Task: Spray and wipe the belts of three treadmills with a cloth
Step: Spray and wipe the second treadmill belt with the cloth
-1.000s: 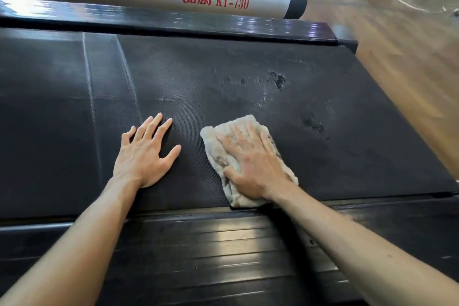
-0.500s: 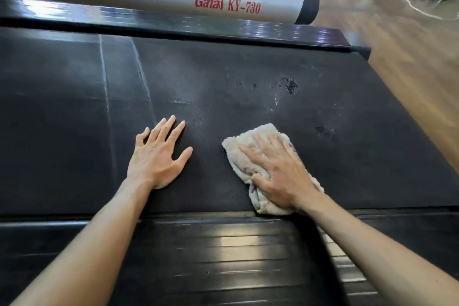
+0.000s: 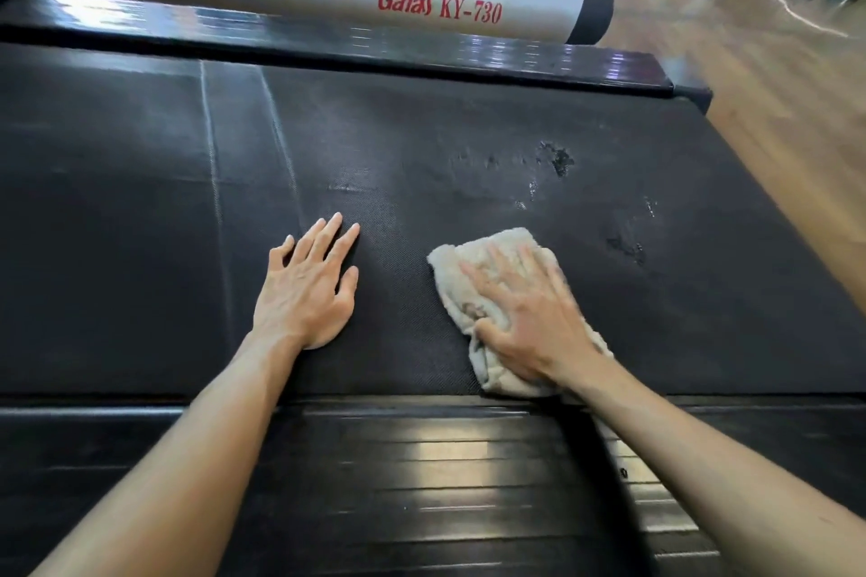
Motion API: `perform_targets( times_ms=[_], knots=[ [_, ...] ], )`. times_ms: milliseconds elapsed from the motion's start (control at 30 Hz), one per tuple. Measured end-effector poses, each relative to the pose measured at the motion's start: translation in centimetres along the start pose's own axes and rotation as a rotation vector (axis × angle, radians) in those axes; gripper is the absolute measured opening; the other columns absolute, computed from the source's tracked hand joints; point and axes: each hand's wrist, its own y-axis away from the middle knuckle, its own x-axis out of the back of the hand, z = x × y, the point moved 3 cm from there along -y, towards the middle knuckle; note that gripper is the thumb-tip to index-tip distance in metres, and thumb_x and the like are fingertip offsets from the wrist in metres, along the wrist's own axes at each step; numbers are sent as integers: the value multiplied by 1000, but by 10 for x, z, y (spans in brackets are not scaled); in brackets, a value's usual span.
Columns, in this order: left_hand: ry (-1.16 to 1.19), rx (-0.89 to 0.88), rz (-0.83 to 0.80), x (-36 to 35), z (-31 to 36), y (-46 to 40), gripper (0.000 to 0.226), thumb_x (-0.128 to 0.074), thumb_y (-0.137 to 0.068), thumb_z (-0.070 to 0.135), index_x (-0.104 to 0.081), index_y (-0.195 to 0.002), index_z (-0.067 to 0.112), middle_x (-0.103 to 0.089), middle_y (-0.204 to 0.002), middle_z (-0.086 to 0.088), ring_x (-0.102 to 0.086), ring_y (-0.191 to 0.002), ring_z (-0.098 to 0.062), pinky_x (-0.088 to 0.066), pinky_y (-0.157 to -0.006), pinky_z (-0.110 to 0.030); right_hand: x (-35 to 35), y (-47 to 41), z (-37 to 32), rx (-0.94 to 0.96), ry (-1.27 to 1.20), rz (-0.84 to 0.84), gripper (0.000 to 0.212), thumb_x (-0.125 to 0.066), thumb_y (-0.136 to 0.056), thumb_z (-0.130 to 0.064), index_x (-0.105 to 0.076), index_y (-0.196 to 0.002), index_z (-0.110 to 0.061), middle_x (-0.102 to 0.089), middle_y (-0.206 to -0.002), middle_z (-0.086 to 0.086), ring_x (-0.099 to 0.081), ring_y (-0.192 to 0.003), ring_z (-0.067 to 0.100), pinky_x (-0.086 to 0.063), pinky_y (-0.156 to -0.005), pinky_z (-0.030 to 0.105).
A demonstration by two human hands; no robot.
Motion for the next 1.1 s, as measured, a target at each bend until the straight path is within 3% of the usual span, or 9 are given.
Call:
perform_targets(
  times_ms=[133, 200, 333, 567, 667, 767, 867, 967, 1100],
  knots=[
    [-11, 2, -14, -1, 1, -2, 59, -31, -105, 39, -15, -162, 33, -8, -170, 8, -2, -156, -10, -5, -125, -42, -1, -26, -21, -258, -90, 27, 72, -25, -91, -68, -21, -159, -49, -14, -172, -3, 2, -158, 34, 5, -124, 60],
    [4, 1, -14, -2, 1, -3, 59, -32, -105, 37, -16, -161, 34, -9, -170, 9, -2, -156, -9, -5, -125, -42, -3, -31, -53, -220, -106, 92, 67, -27, -93, -66, -28, -157, -44, -24, -167, 2, -8, -155, 39, 2, -122, 63],
    [26, 6, -12, -1, -2, -3, 58, -32, -105, 34, -16, -161, 34, -8, -170, 10, -2, -156, -9, -4, -124, -41, -6, -5, -60, -24, -53, -31, 87, -8, -79, -68, -14, -162, -44, -1, -174, 1, 11, -158, 36, 8, -122, 63],
    [39, 0, 0, -2, -2, -1, 57, -27, -105, 35, -18, -161, 33, -10, -170, 10, -3, -156, -9, -5, -125, -42, -3, -27, -25, -280, -28, -4, 79, -14, -89, -70, -13, -162, -43, -3, -174, 5, 9, -158, 36, 5, -121, 68],
    [49, 14, -3, -2, -1, -2, 56, -29, -106, 33, -18, -161, 34, -10, -170, 11, -2, -156, -8, -4, -125, -40, -16, -29, -73, -207, -46, 40, 70, -23, -98, -64, -13, -163, -39, -4, -173, 8, 9, -158, 39, 7, -119, 70],
    [56, 7, 0, -2, -3, -3, 57, -31, -106, 31, -18, -161, 35, -10, -169, 11, -3, -155, -7, -4, -124, -40, -19, -14, -96, -84, -66, 21, 82, -13, -88, -68, -19, -163, -38, -5, -173, 9, 7, -158, 38, 9, -120, 68],
    [53, 3, 4, -2, -2, -2, 57, -32, -106, 31, -19, -161, 34, -11, -169, 11, -3, -156, -8, -4, -124, -40, -12, -4, -58, -89, -28, -7, 88, -4, -82, -75, -15, -163, -42, -2, -174, 3, 8, -159, 33, 10, -122, 63],
    [52, 6, 6, -1, -2, -1, 57, -33, -105, 32, -19, -161, 34, -11, -169, 11, -4, -156, -8, -5, -124, -41, -2, -2, -1, -158, 80, -2, 85, -4, -84, -79, -16, -161, -44, -16, -171, -1, -6, -157, 33, -6, -121, 64],
    [55, 3, 12, -2, -2, -2, 58, -35, -105, 31, -20, -161, 34, -13, -169, 10, -6, -156, -9, -6, -125, -42, 5, -21, 26, -321, -2, -48, 89, -5, -78, -71, -9, -163, -43, 1, -174, -1, 11, -158, 31, 5, -124, 59]
  ],
)
